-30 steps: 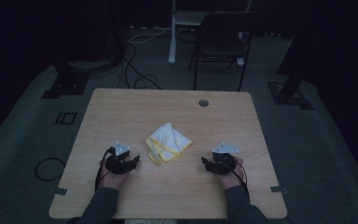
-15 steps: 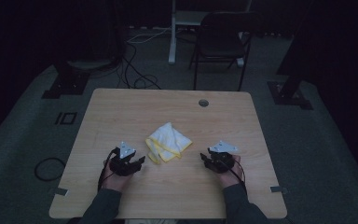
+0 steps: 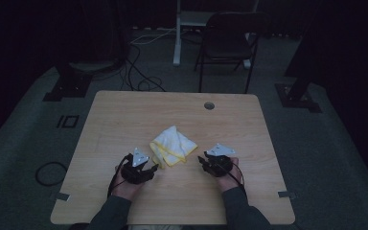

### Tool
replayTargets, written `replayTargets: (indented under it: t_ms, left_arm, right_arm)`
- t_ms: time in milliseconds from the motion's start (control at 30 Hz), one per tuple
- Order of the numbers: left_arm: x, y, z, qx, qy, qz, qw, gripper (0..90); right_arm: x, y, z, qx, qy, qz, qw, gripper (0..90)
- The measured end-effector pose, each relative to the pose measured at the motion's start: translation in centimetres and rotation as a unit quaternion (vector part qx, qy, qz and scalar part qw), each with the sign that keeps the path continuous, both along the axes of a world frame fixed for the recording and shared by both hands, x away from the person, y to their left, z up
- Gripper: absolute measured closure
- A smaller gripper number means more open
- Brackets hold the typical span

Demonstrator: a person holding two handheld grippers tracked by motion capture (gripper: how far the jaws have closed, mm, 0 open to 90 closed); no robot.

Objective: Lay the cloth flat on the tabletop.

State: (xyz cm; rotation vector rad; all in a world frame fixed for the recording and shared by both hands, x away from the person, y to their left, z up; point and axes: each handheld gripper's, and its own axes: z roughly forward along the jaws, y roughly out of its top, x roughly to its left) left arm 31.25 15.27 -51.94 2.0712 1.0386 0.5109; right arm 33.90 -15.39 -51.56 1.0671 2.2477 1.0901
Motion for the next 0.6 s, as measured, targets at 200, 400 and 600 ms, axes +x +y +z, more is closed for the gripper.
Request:
replayTargets:
  t_ms: [200,400,600]
  left_arm:
    - [-0.1,-0.7,-0.1,-0.004,0.001,-0.008,1.0,49.5]
    - [-0.3,-1.4,-0.2,-0.004,0.005,-0.018,0.9998,49.0]
    - [-0.2,-1.9,-0.5,-0.002,0.011,-0.016,0.9998,49.6]
  right_arm:
    - [0.3,0.9,0.1,-0.006,-0.001,0.008,1.0,65.8]
    - [0.6,1.7,0.1,-0.009,-0.003,0.017,0.9998,66.6]
    - [0.9,2.4,0.0,-0.009,0.0,0.021,0.9997,66.2]
